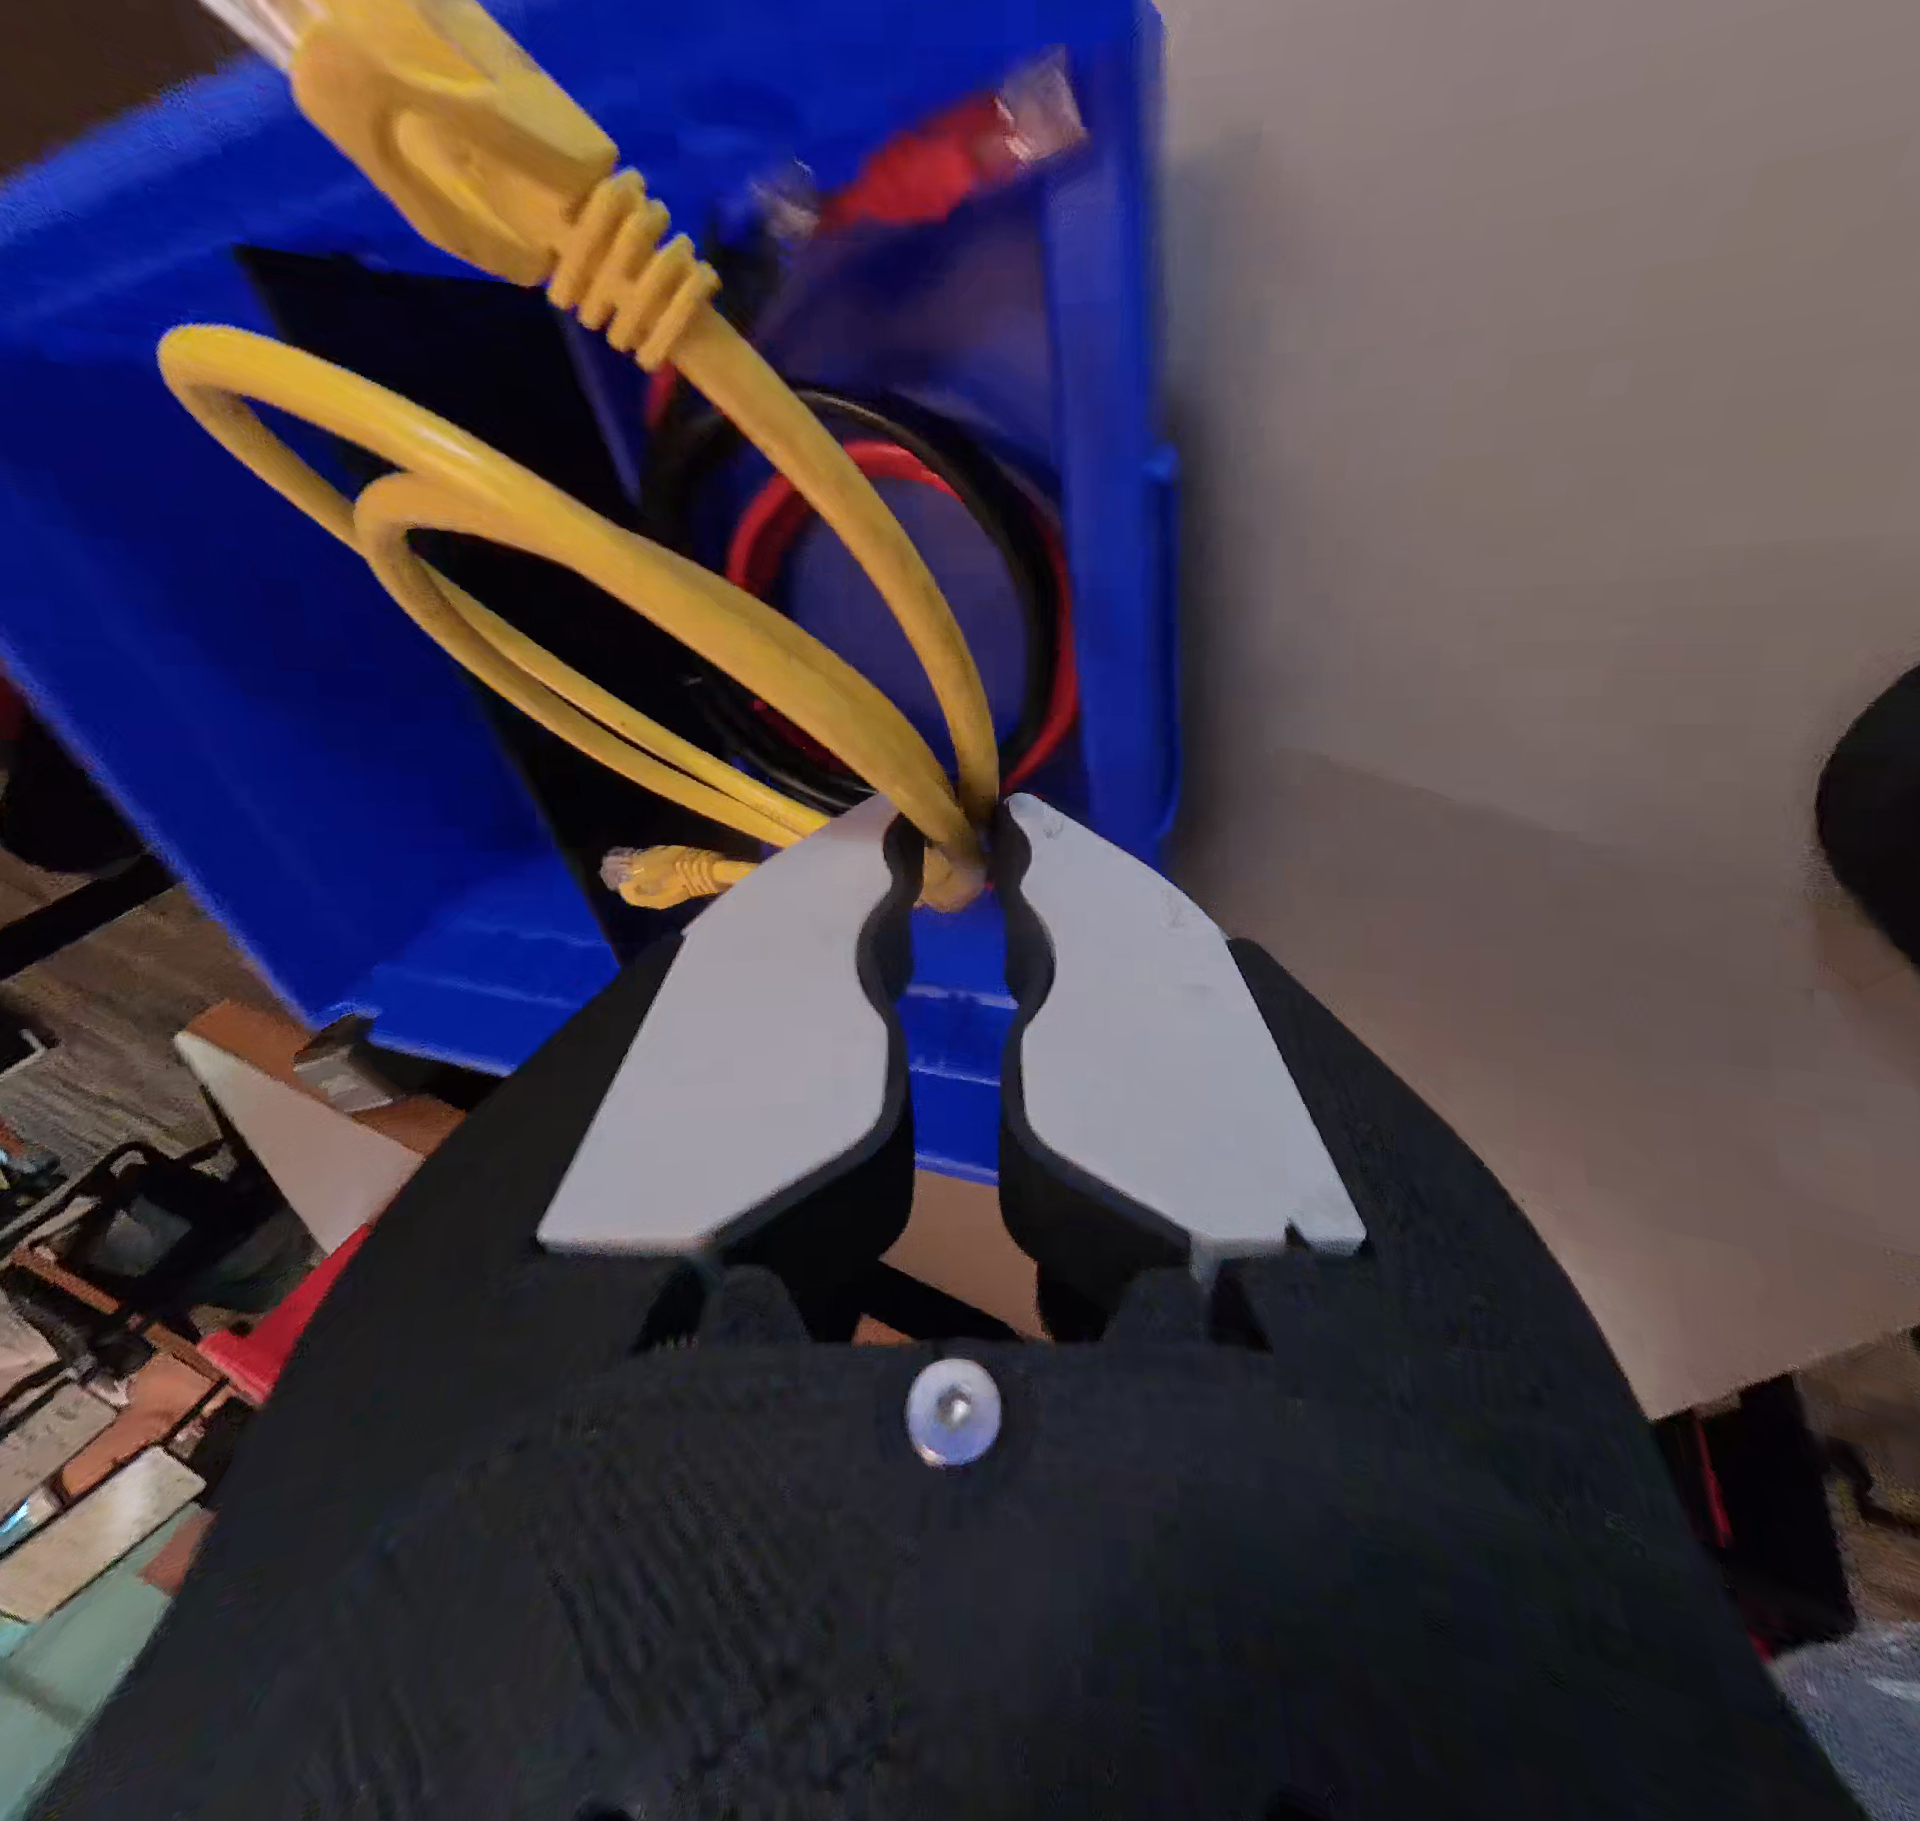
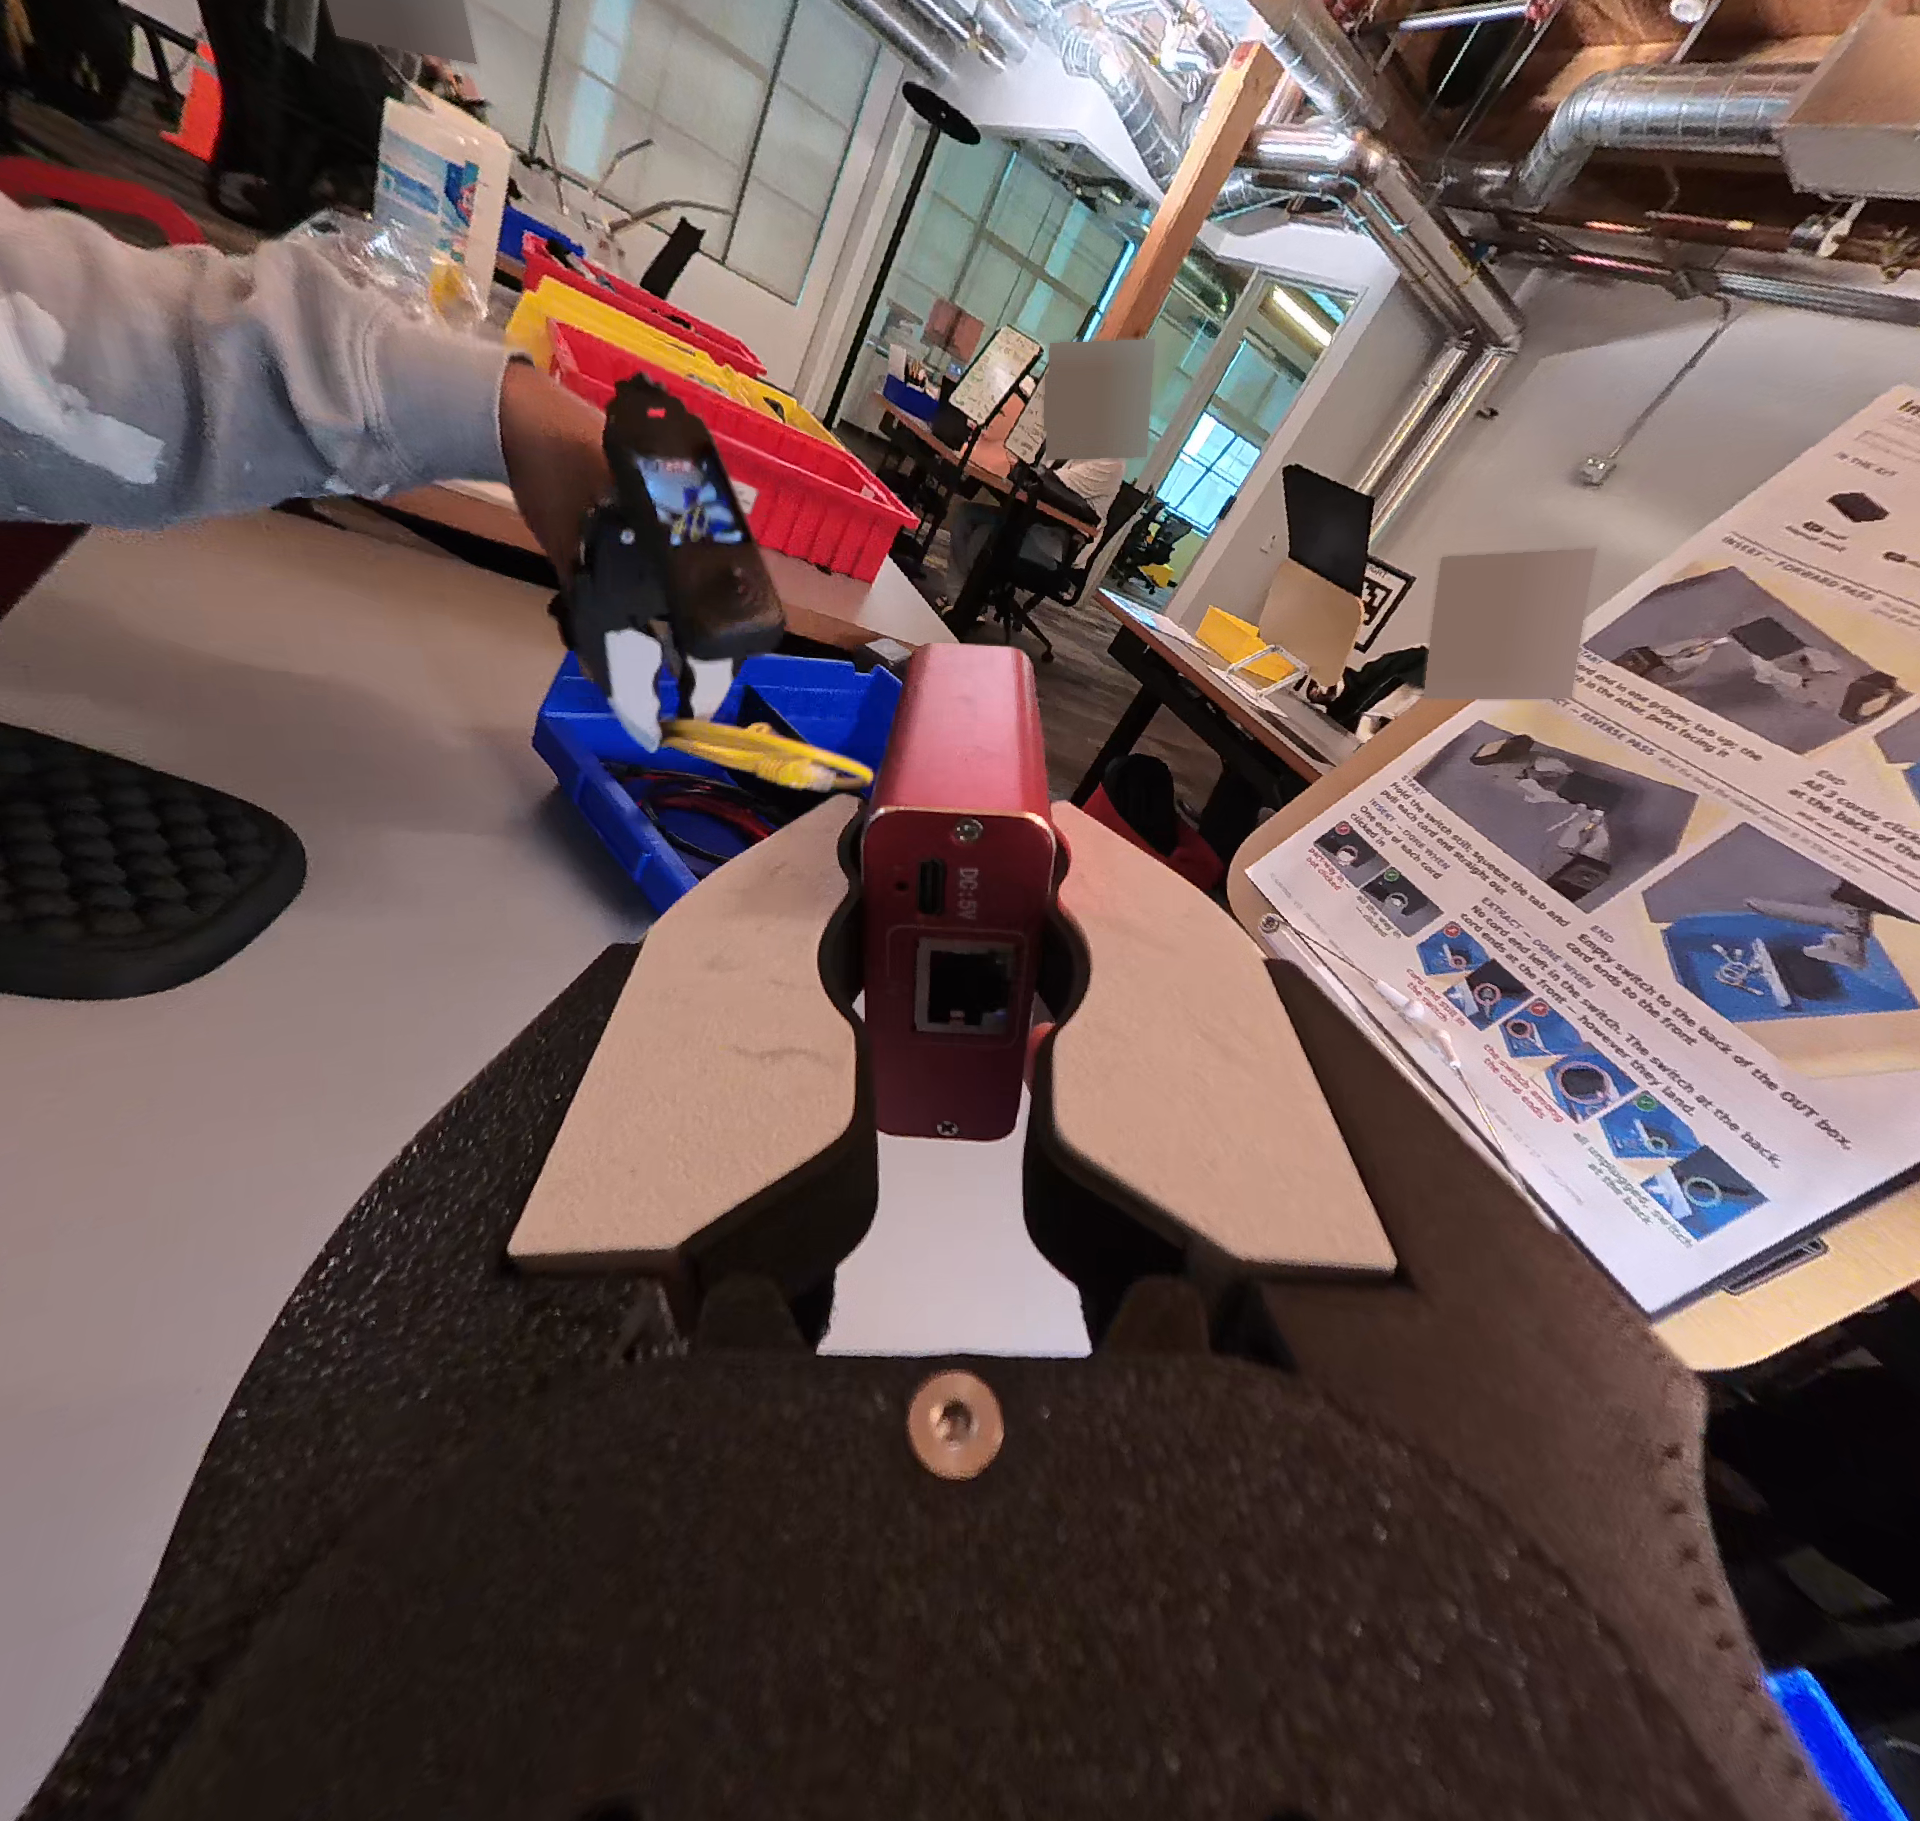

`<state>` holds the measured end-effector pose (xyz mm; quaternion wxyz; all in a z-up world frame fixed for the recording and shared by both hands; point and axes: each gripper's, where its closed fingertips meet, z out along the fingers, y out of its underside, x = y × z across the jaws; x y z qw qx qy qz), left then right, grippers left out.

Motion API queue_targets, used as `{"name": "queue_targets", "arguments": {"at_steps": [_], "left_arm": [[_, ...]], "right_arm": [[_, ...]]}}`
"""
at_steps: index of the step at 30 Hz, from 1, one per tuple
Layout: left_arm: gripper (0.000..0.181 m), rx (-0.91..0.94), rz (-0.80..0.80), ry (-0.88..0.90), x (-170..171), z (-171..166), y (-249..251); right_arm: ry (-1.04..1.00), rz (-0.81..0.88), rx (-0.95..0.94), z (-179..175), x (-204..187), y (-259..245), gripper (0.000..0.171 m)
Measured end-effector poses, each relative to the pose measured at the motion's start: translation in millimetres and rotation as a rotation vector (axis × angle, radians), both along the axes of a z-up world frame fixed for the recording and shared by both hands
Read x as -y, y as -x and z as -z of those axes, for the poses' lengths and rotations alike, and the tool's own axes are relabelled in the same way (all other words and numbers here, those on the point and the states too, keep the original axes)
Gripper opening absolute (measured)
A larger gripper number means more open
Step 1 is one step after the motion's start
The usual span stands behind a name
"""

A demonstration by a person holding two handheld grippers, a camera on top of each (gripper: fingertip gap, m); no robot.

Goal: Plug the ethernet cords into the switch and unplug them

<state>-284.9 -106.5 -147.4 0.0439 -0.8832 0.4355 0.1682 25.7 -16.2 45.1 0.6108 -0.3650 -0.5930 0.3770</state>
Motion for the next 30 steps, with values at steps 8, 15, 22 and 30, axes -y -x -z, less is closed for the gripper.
{"name": "queue_targets", "arguments": {"at_steps": [8, 15, 22, 30], "left_arm": [[0.023, 0.199, -0.063, -0.04, -3, 30, -5], [0.026, 0.529, -0.093, -0.312, -31, 3, -50], [0.028, 0.565, -0.13, -0.373, -48, 28, -68], [0.014, 0.582, -0.166, -0.502, -55, 26, -61]], "right_arm": [[-0.011, 0.013, 0.002, -1, 1, -2, 0.028], [0.02, 0.018, -0.011, 0, -6, -3, 0.028], [0.009, 0.017, -0.019, -4, -3, -5, 0.028], [0.019, -0.005, 0.001, 1, -2, -4, 0.028]]}}
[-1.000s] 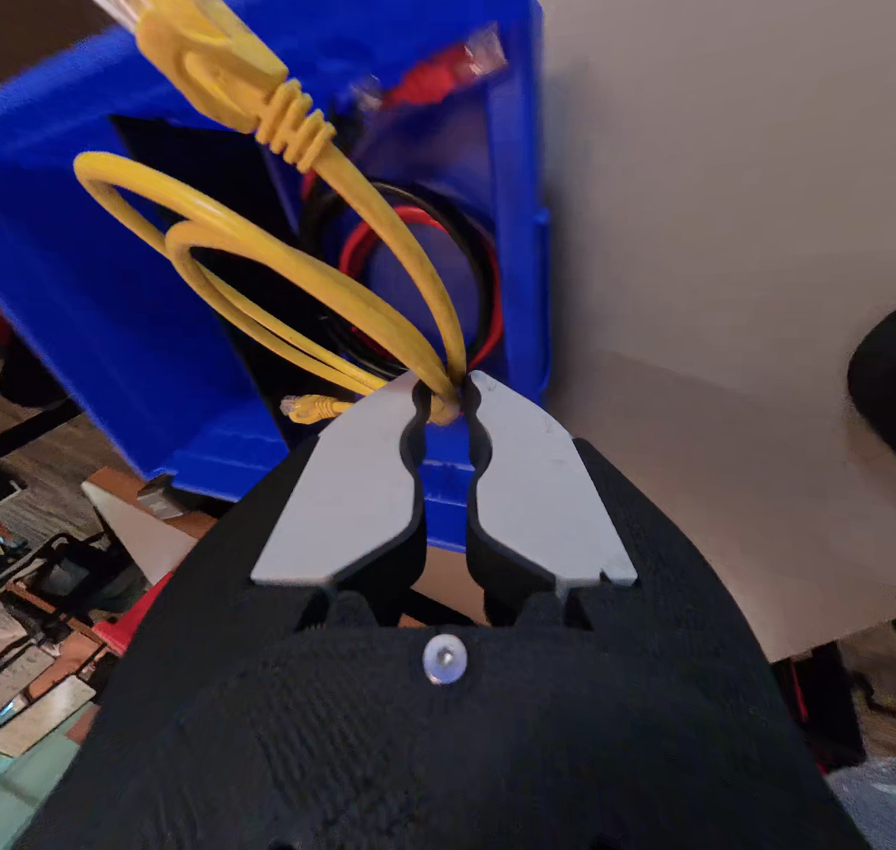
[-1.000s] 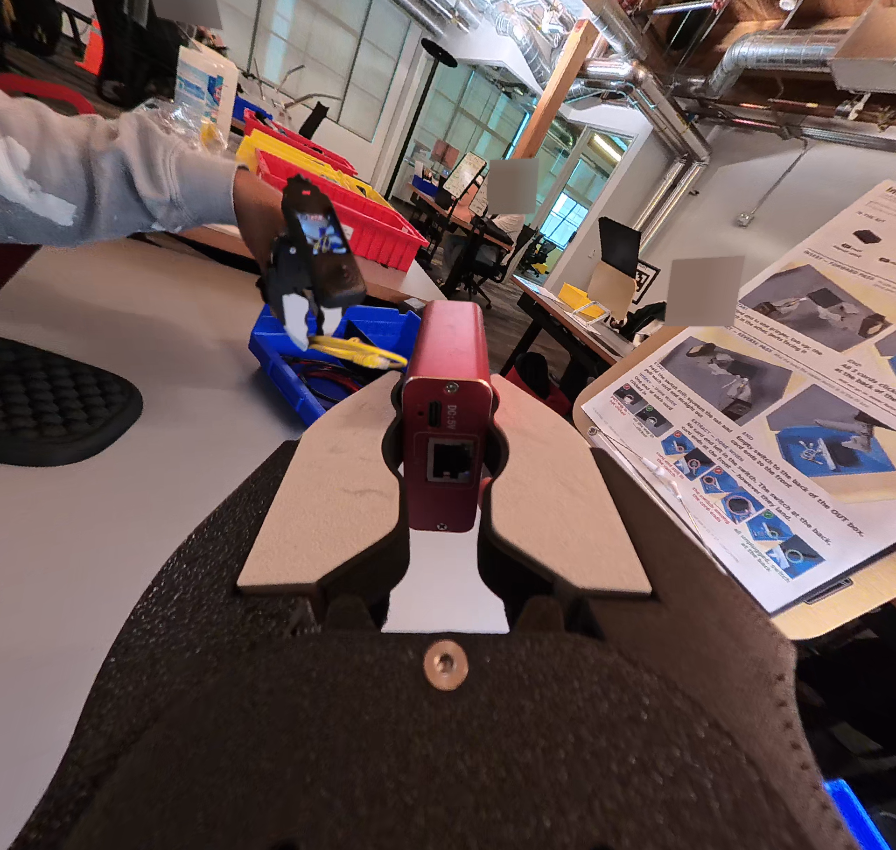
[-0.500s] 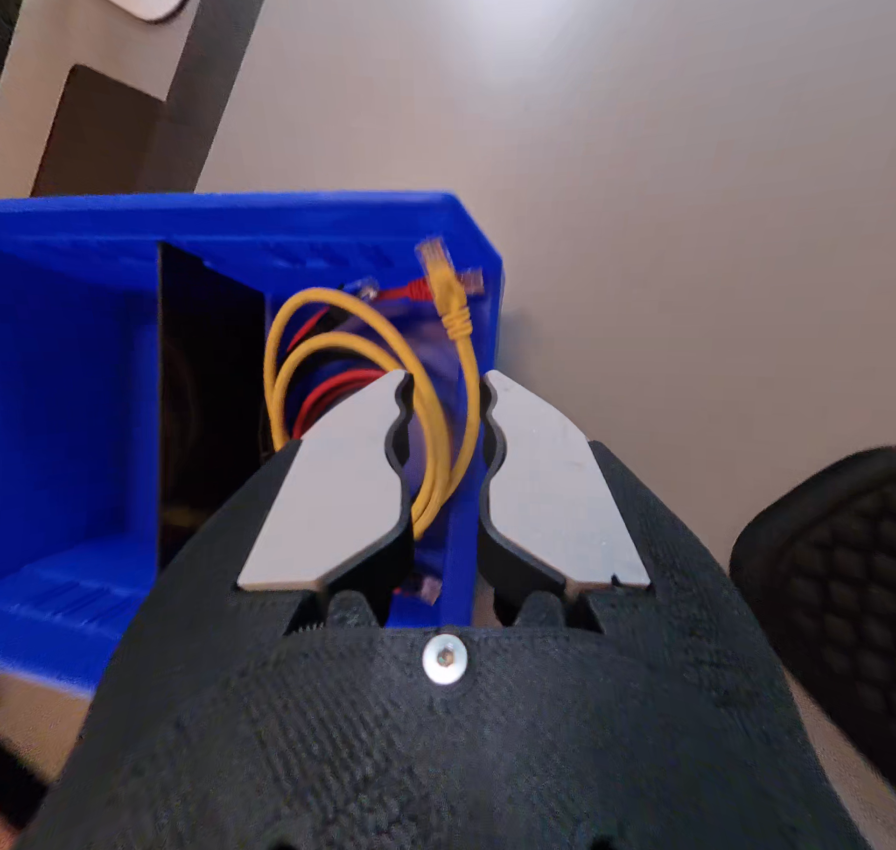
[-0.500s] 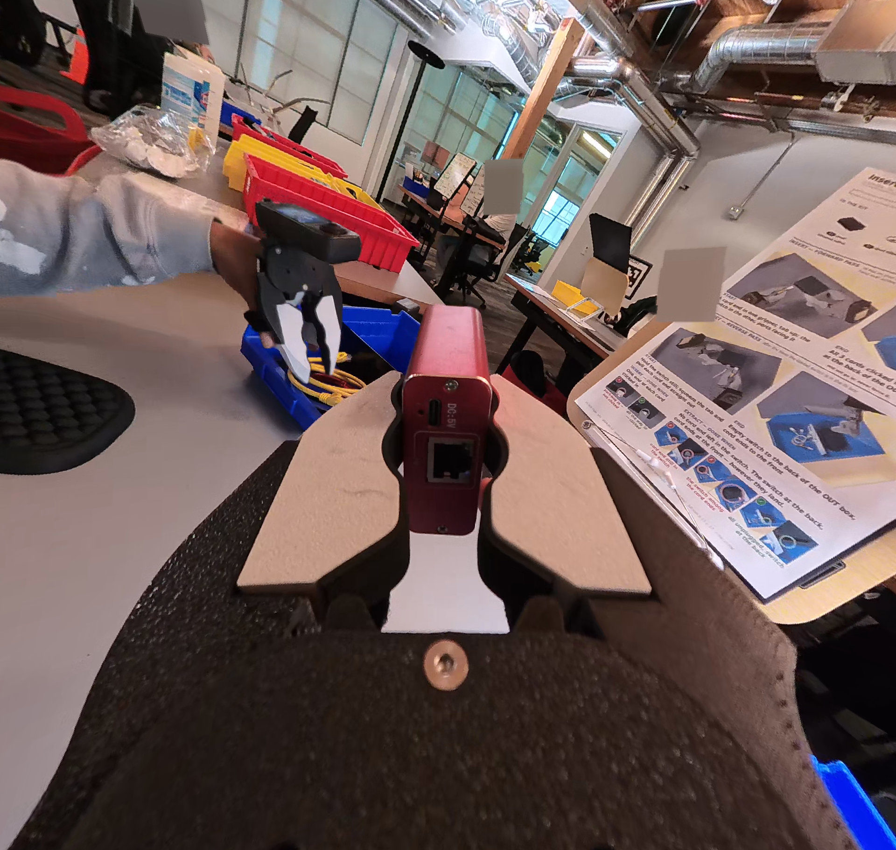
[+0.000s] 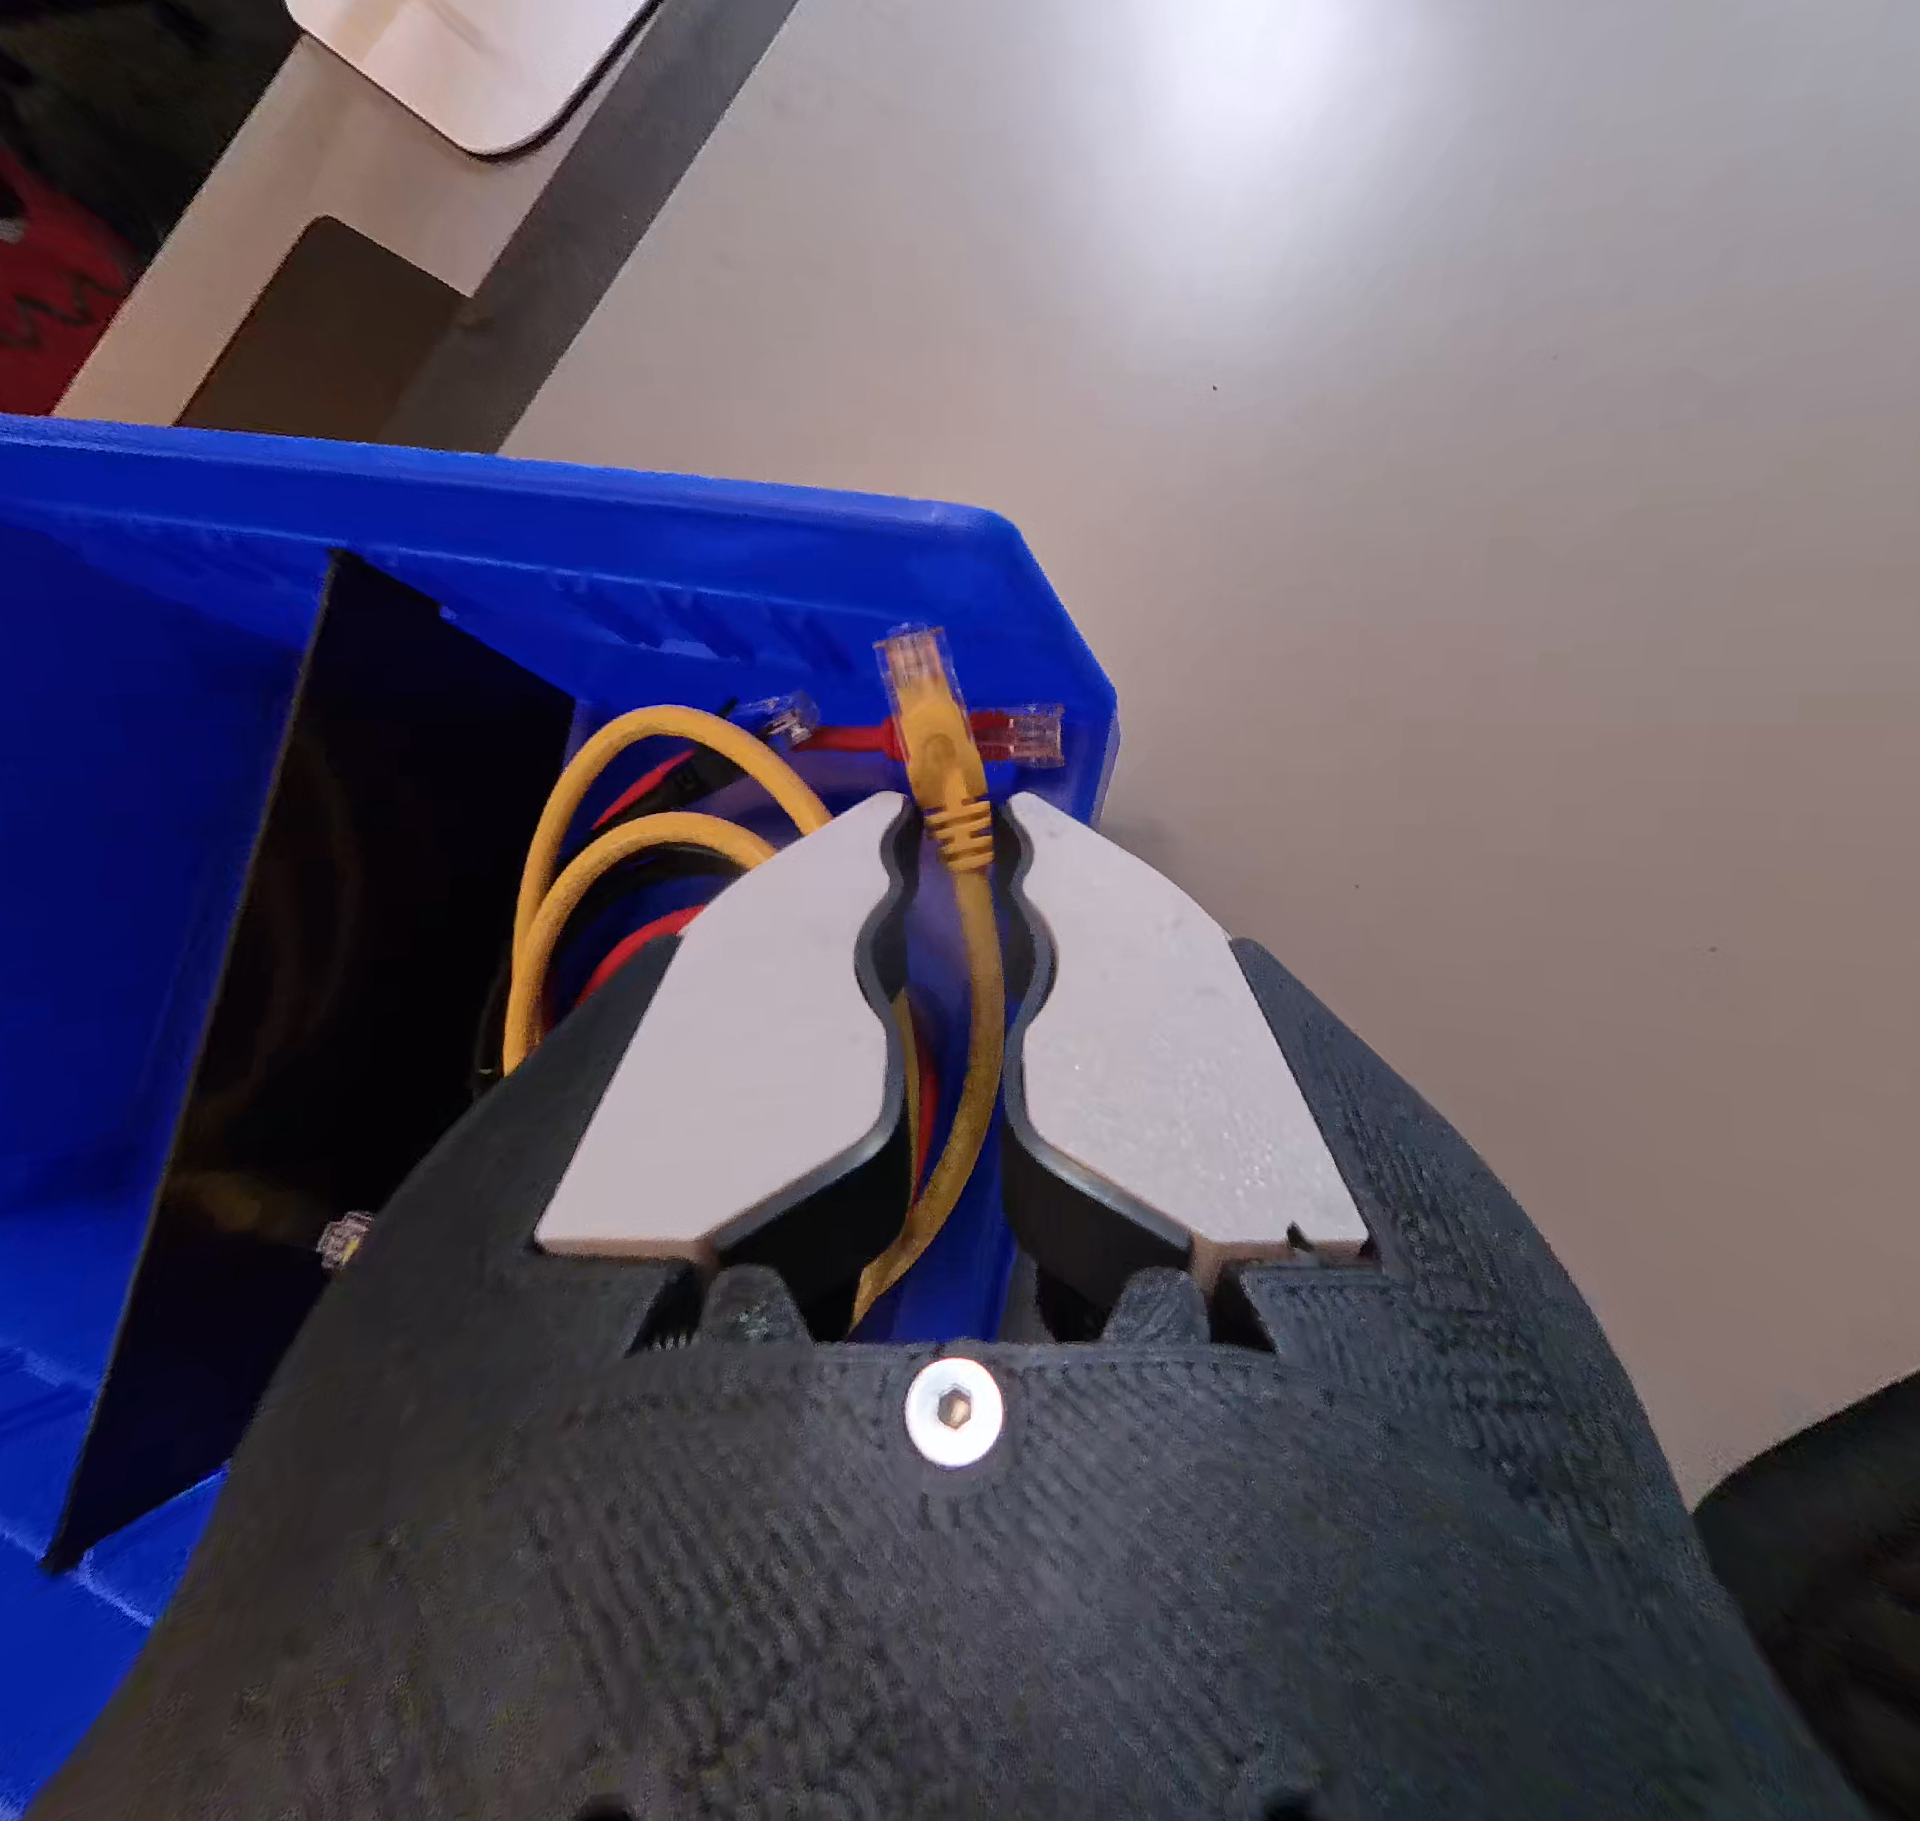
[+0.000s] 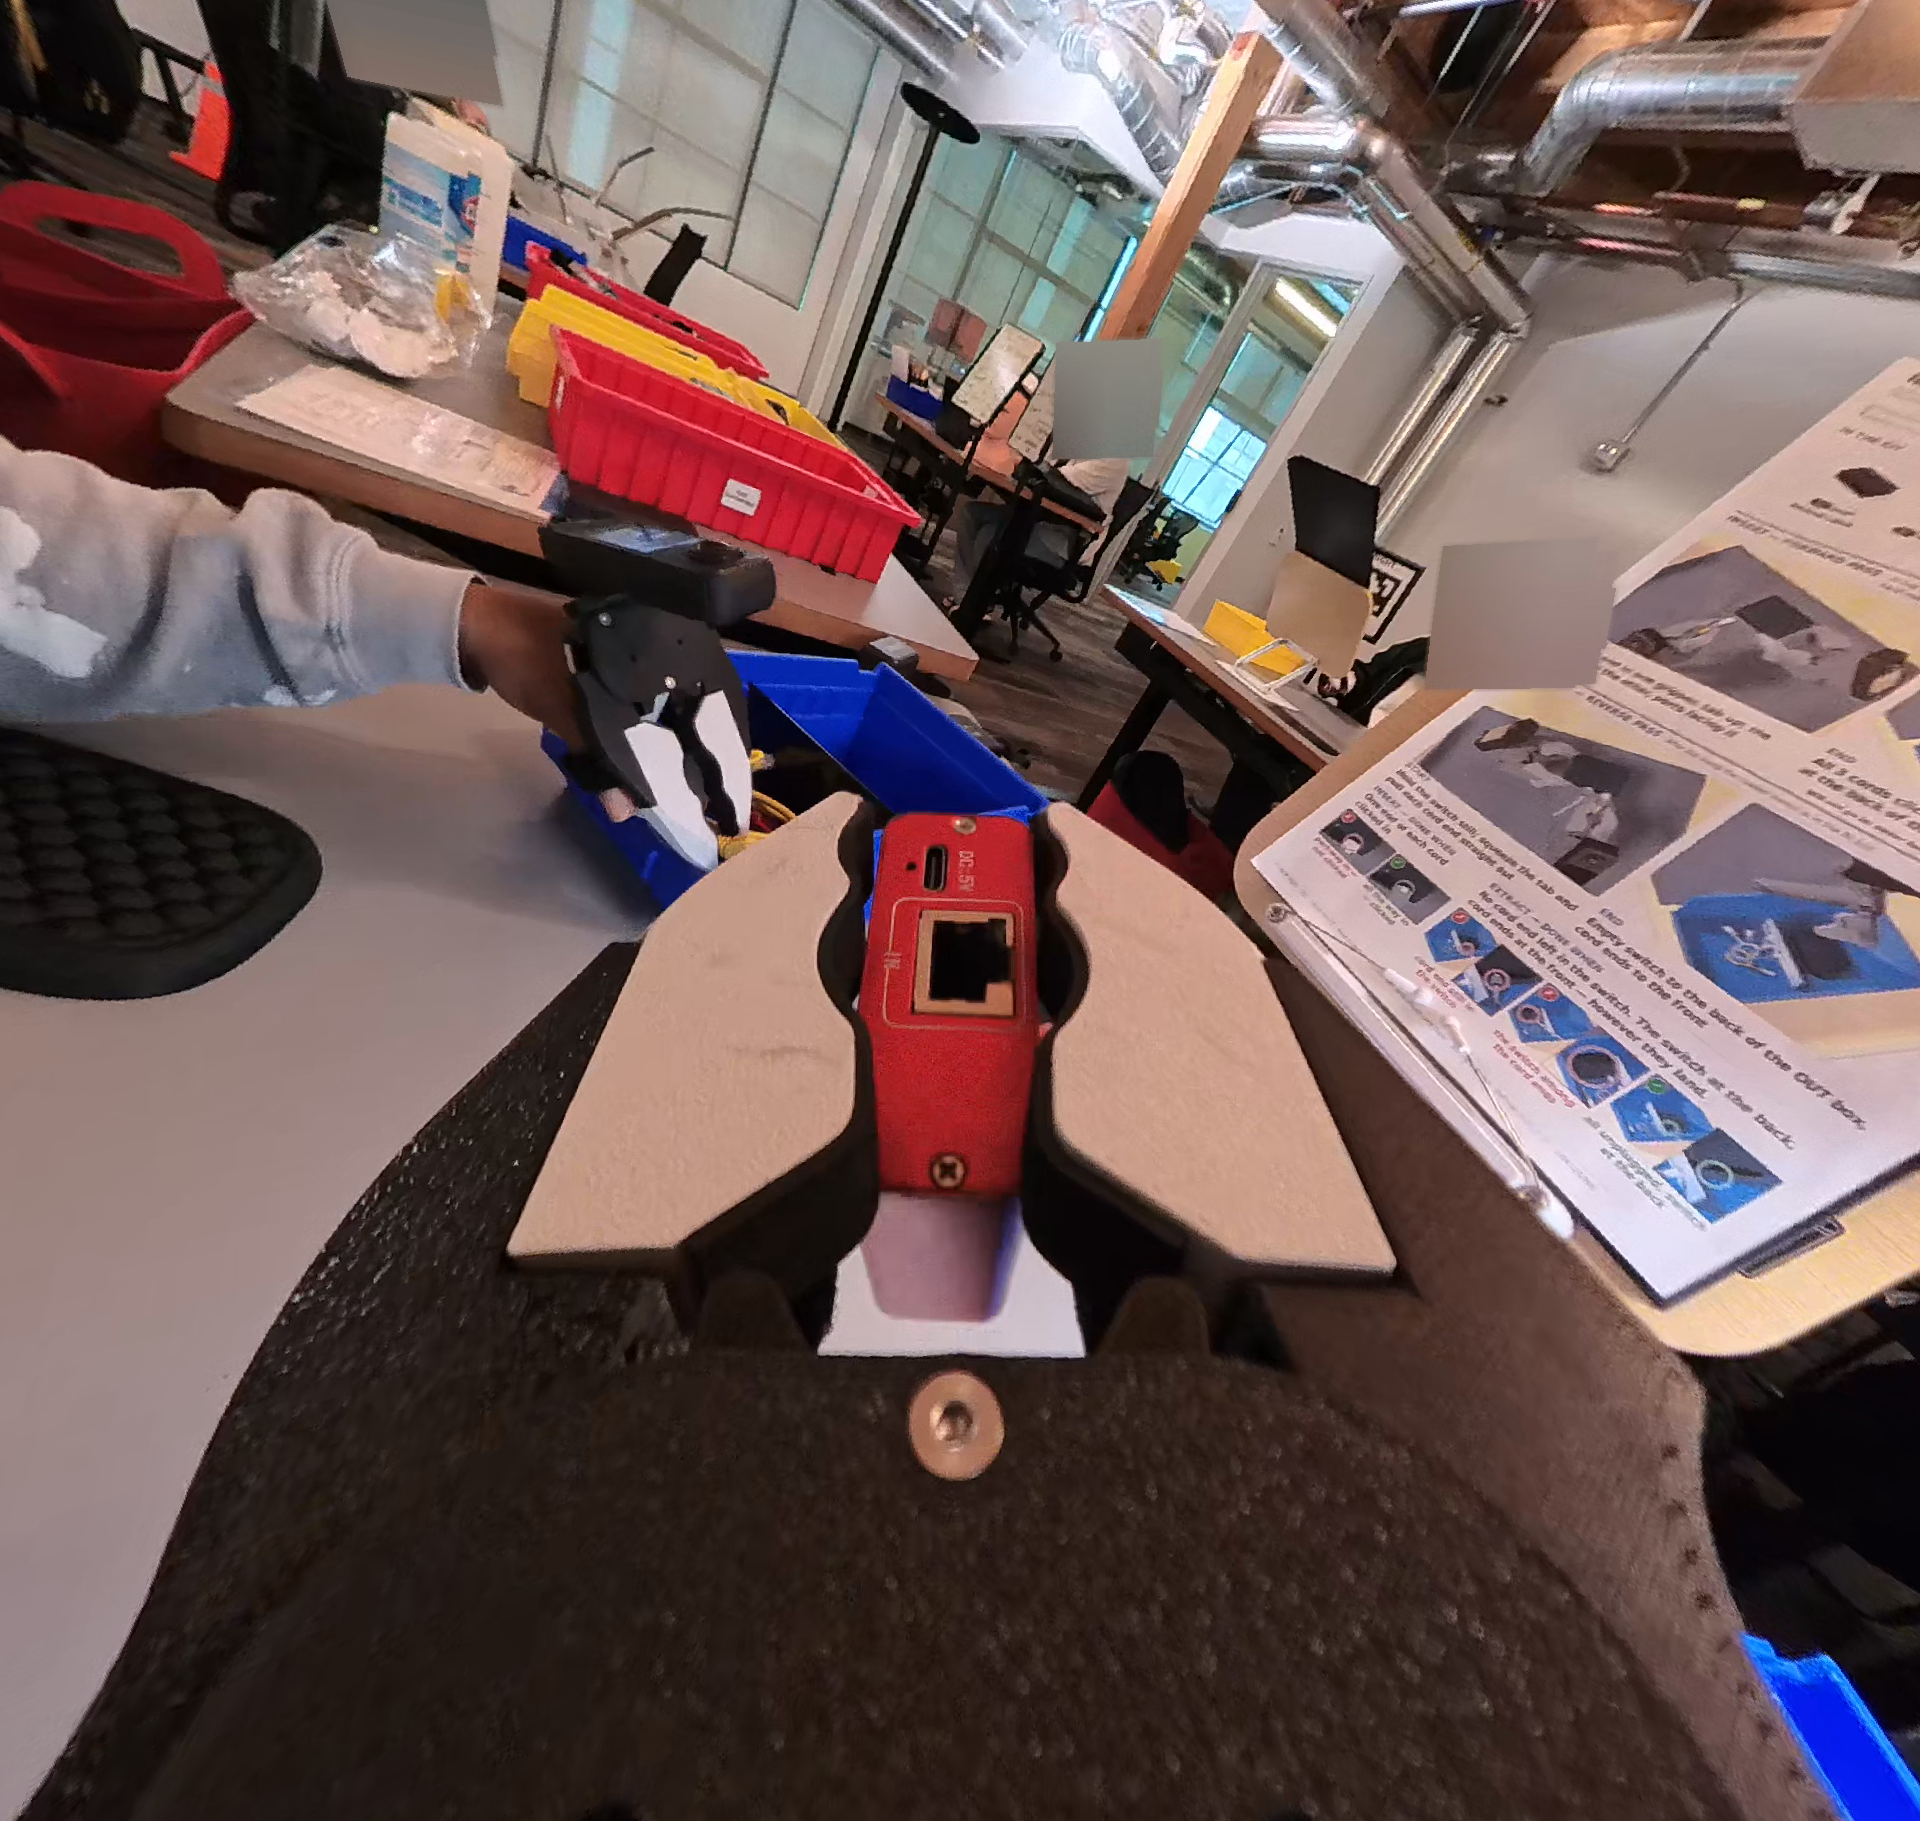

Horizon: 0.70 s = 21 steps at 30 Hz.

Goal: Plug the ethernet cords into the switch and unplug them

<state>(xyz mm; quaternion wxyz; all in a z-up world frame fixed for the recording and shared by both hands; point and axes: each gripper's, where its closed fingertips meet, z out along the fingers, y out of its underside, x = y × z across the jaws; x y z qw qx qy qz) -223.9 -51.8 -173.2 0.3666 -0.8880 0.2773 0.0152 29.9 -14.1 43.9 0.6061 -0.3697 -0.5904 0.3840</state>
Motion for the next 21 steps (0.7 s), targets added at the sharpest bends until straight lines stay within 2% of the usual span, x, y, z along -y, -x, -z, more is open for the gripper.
{"name": "queue_targets", "arguments": {"at_steps": [7, 10, 12, 15, 21], "left_arm": [[0.015, -0.019, -0.004, -0.034, 7, -1, 2], [0.032, -0.036, -0.029, -0.077, 6, -9, 3], [0.038, -0.021, -0.026, -0.167, 4, -31, -7], [0.041, 0.12, 0.088, -0.311, 2, -75, -60], [0.048, 0.574, 0.542, -0.445, 17, -137, -212]], "right_arm": [[-0.004, -0.061, 0.057, 10, 15, 10, 0.029], [-0.004, -0.077, 0.059, 12, 20, 13, 0.028], [0.001, -0.096, 0.048, 11, 23, 15, 0.028], [0.051, -0.176, -0.02, 3, 35, 18, 0.028], [0.271, -0.454, -0.266, -25, 71, 18, 0.029]]}}
